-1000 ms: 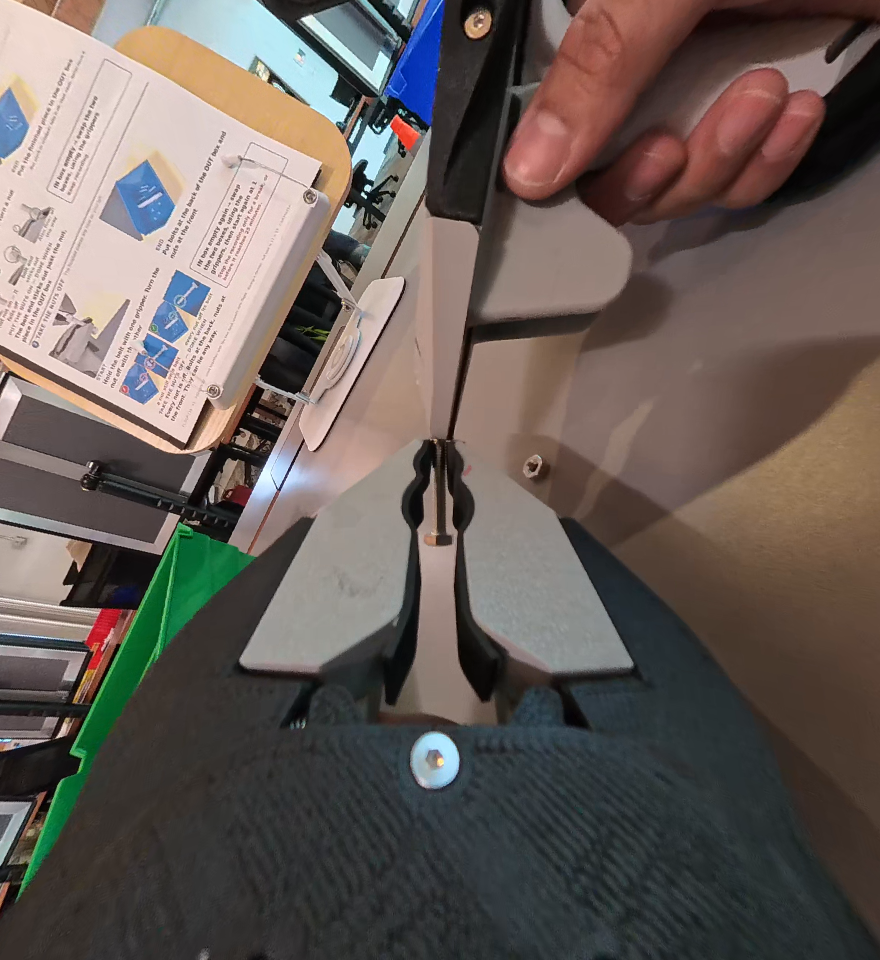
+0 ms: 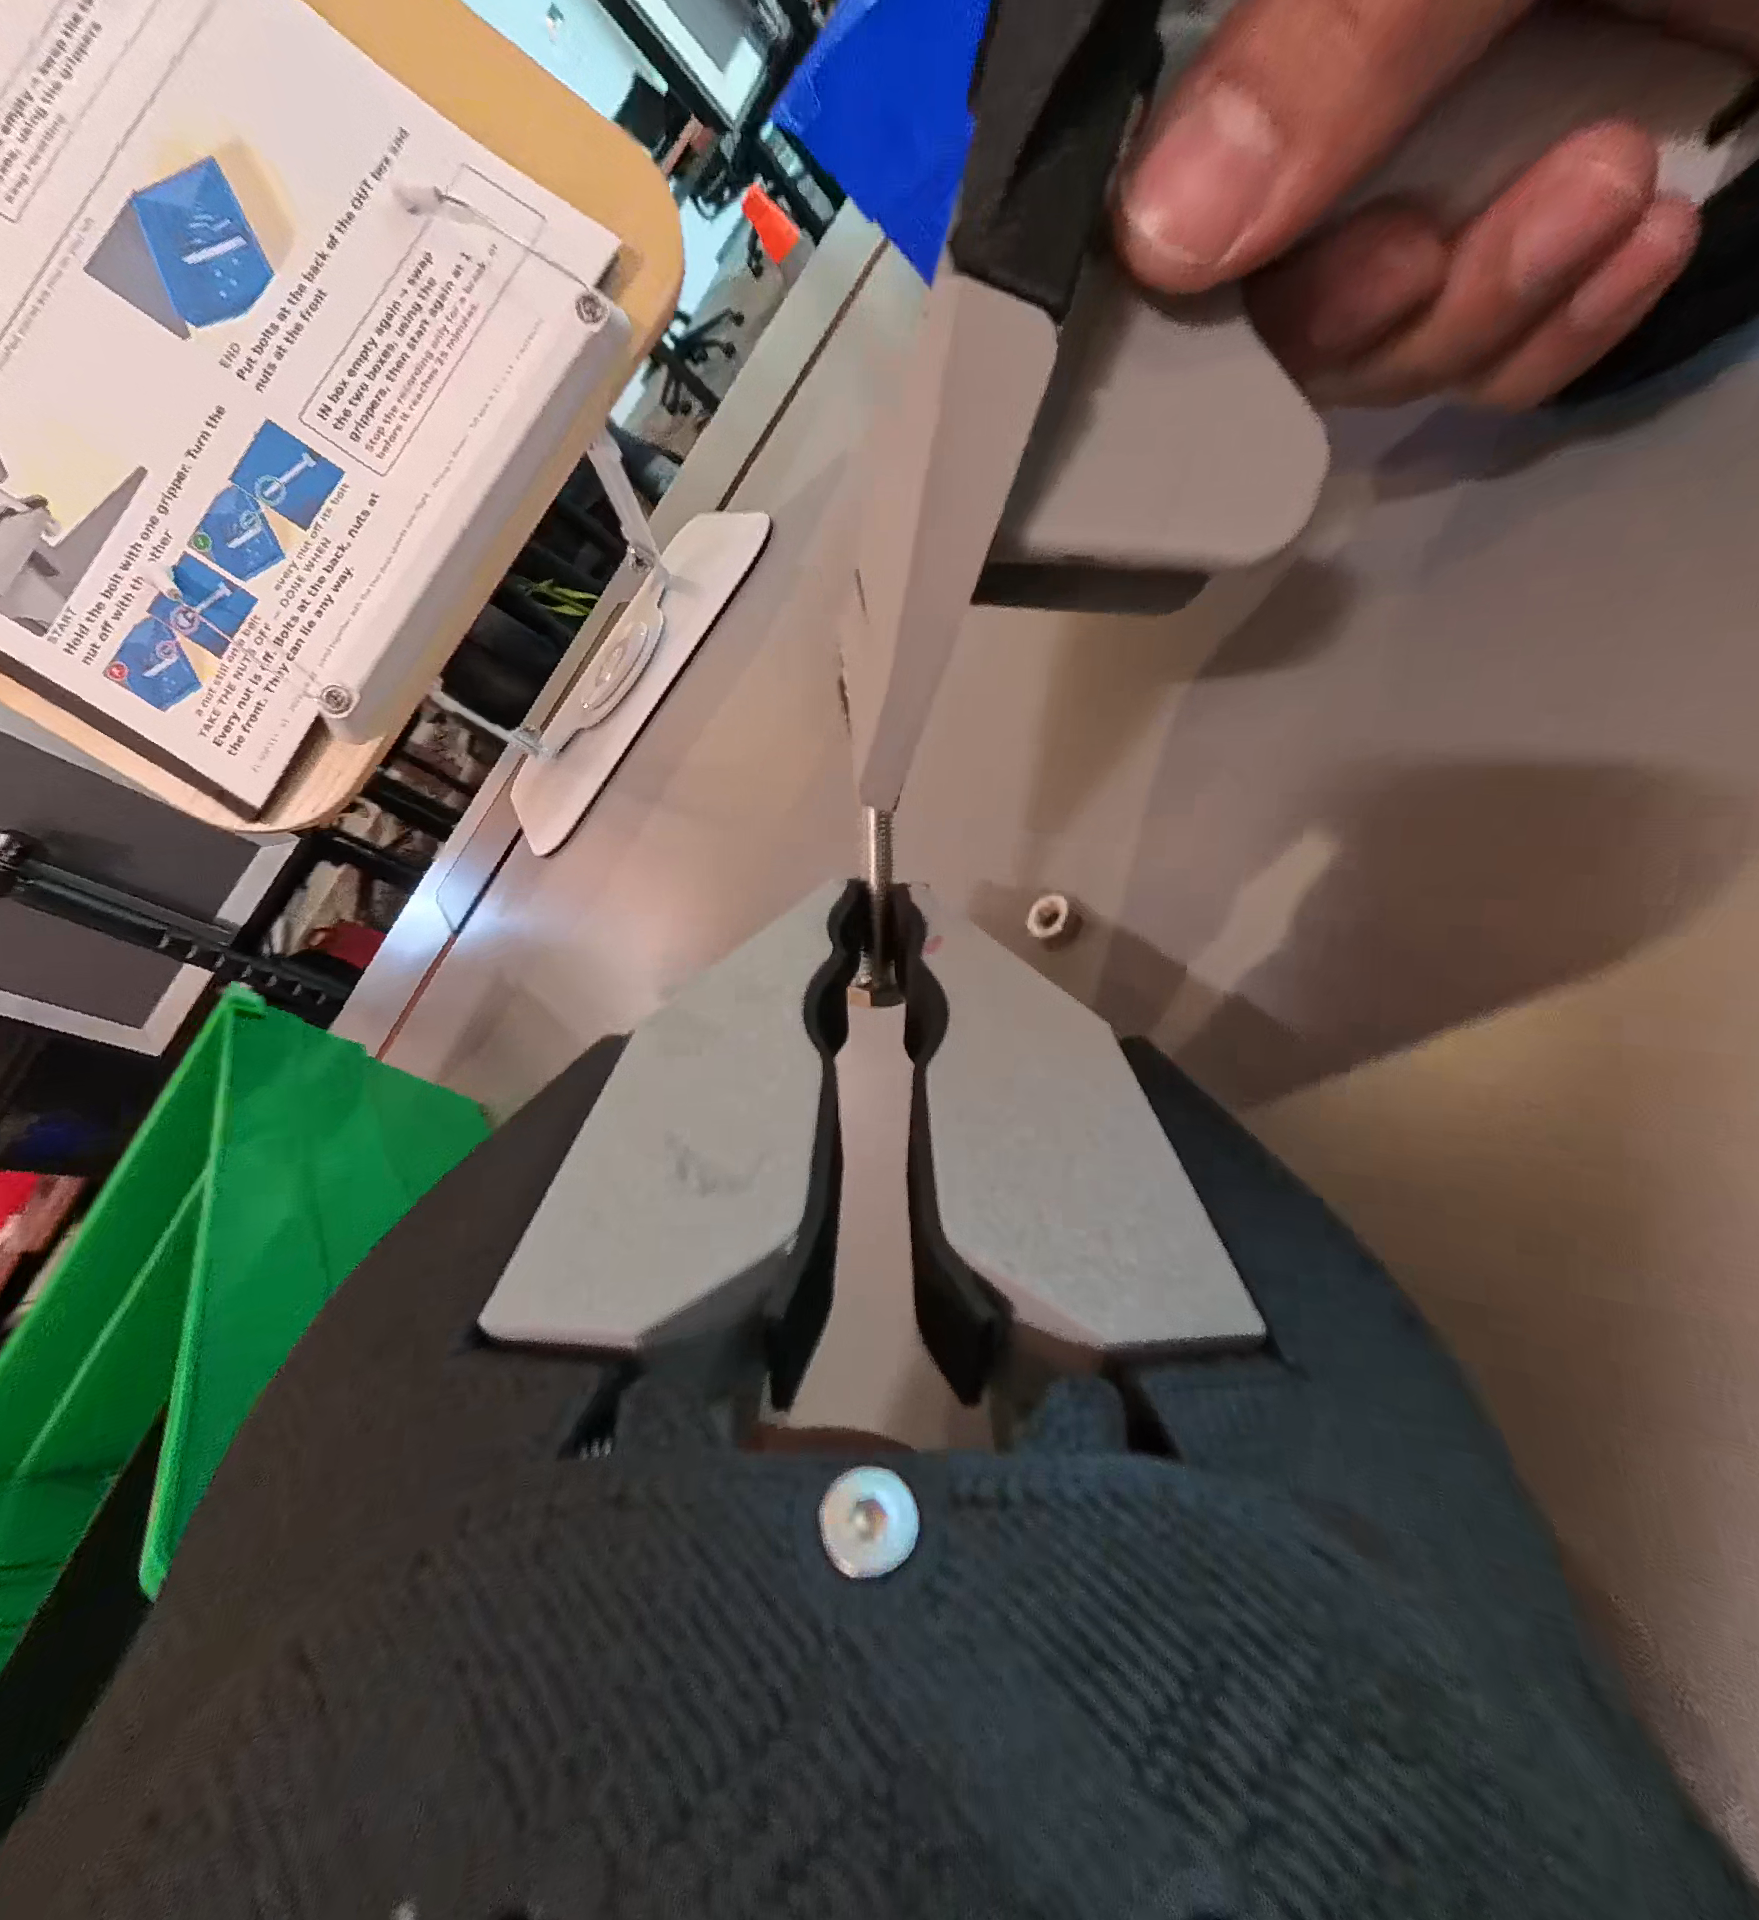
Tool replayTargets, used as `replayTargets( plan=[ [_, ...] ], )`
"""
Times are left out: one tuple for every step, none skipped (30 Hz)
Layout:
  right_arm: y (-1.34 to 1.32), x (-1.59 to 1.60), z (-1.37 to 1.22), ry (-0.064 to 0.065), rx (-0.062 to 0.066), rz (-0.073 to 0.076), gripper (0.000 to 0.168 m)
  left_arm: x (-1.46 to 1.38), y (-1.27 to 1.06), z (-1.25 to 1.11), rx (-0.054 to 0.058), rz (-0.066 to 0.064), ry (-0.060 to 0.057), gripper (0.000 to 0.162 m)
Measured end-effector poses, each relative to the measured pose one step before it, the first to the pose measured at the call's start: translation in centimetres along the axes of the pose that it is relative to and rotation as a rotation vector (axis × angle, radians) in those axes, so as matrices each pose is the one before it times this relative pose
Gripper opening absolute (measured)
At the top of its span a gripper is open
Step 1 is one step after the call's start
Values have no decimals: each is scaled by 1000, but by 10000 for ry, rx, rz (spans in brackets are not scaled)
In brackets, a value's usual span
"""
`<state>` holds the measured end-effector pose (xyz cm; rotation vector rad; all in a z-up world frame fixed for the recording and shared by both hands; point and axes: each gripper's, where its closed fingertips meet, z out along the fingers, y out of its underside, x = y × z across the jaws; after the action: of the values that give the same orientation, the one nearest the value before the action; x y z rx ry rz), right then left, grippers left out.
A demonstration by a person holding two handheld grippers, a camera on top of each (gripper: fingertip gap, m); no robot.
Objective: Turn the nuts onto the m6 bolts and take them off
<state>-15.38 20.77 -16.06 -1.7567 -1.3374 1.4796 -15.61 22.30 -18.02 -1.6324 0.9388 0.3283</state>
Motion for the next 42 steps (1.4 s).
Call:
replayTargets(
  plan=[
    [-133, -93, -20, -77, 72, 62, 3, -31, -127, -57, 88, -192, 94, 2],
    [29, 8, 18, 26, -31, -20, 3, 8, 24, 15, -8, -79, 72, 2],
    [69, 72, 33, 111, -63, -92, 3, 35, 83, 71, -70, 14, 15, 2],
    [14, 51, 16, 120, -35, -129, 2, 19, 54, 70, -59, 78, -55, 2],
    [-48, 17, 9, 90, 15, -99, 2, -40, 11, 48, -24, 79, -95, 2],
    [-71, -8, -23, 45, 34, -53, 2, -50, -42, 13, 9, 19, -57, 2],
    [-31, -6, -10, 17, 9, -22, 2, -11, -20, 2, 4, -58, 18, 3],
    [-56, -30, -5, -7, 30, -3, 2, -46, -46, -13, 23, -91, 23, 2],
    [-45, -37, -7, 0, 23, -24, 2, -49, -45, -28, 32, -74, 11, 2],
    [-39, -47, 2, 18, 9, -54, 2, -40, -42, -23, 25, -40, -1, 2],
    [6, -50, 16, 21, -20, -64, 2, -3, -20, -15, 9, -5, -6, 2],
    [42, -62, 31, 23, -37, -74, 2, 36, -14, 5, 1, 24, -5, 2],
    [79, -94, 55, 14, -65, -95, 3, 61, -67, 1, 24, 40, -2, 2],
    [72, -106, 60, 21, -61, -109, 3, 44, -90, -4, 30, 30, -22, 2],
    [5, 6, 17, 96, -14, -109, 2, -28, 13, 30, -25, 9, -40, 2],
    [57, 36, -14, 85, -61, -102, 2, 46, 43, 36, -32, -19, 52, 2],
    [31, -4, -1, 47, -41, -88, 3, 34, 28, 13, -17, -70, 91, 2],
    [-36, -61, -17, 56, -1, -143, 3, 1, -27, -10, 33, -73, 70, 2],
    [-60, -53, -14, 95, -3, -219, 2, -15, -52, -35, 50, -70, 49, 2],
    [-91, -79, -21, 108, -1, -253, 2, -38, -64, -51, 63, -80, 47, 2],
    [-119, -153, -26, 77, 2, -284, 3, -40, -87, -55, 80, -128, 78, 2],
    [-223, -202, -72, 36, 57, -284, 3, -107, -199, -116, 162, -178, 79, 2],
    [-338, -284, -166, -81, 107, -225, 4, -129, -346, -171, 266, -243, 97, 2],
    [-422, -679, -241, -409, 153, -134, 14, -119, -383, -193, 272, -347, 128, 2],
    [-473, -764, -304, -543, 197, 23, 24, -148, -367, -218, 270, -394, 150, 2],
    [-278, -362, -358, -363, 139, 113, 24, -2, -468, -253, 353, -359, 247, 2],
    [30, 179, -401, -101, 22, 182, 20, 205, -562, -323, 430, -305, 374, 2],
    [443, 699, -352, 156, -207, 255, 22, -4, -479, -322, 368, -381, 230, 2],
    [687, 740, -284, 143, -348, 215, 24, -274, -293, -276, 247, -454, 75, 2],
    [846, 569, -135, 47, -427, 86, 25, -142, -267, -263, 242, -401, 175, 2],
    [932, 731, 33, 205, -491, -31, 26, 54, -320, -267, 282, -350, 308, 2],
    [995, 915, 206, 399, -537, -168, 26, 347, -423, -281, 347, -328, 470, 2],
    [920, 820, 383, 422, -539, -280, 26, 503, -493, -291, 381, -348, 543, 2],
    [687, 442, 527, 260, -452, -305, 27, 356, -362, -213, 278, -439, 443, 2],
    [355, -102, 583, -38, -313, -273, 27, 253, -183, -162, 159, -452, 372, 2],
    [143, -294, 549, -157, -231, -233, 27, 239, -155, -147, 134, -332, 325, 2],
    [93, -155, 475, -93, -214, -235, 27, 23, -94, -167, 91, -184, 118, 2],
    [67, -24, 361, -21, -203, -295, 25, -19, -26, -159, 35, -136, 62, 2],
    [95, 68, 246, 15, -193, -365, 24, 136, -75, -190, 67, -113, 140, 2],
    [145, 299, 132, 114, -194, -323, 22, 194, -92, -201, 84, -112, 173, 2],
    [164, 329, 81, 82, -163, -253, 21, 187, -76, -191, 62, -139, 189, 2],
    [105, 203, 77, -59, -67, -141, 20, 137, -73, -187, 64, -165, 180, 2]
  ],
)
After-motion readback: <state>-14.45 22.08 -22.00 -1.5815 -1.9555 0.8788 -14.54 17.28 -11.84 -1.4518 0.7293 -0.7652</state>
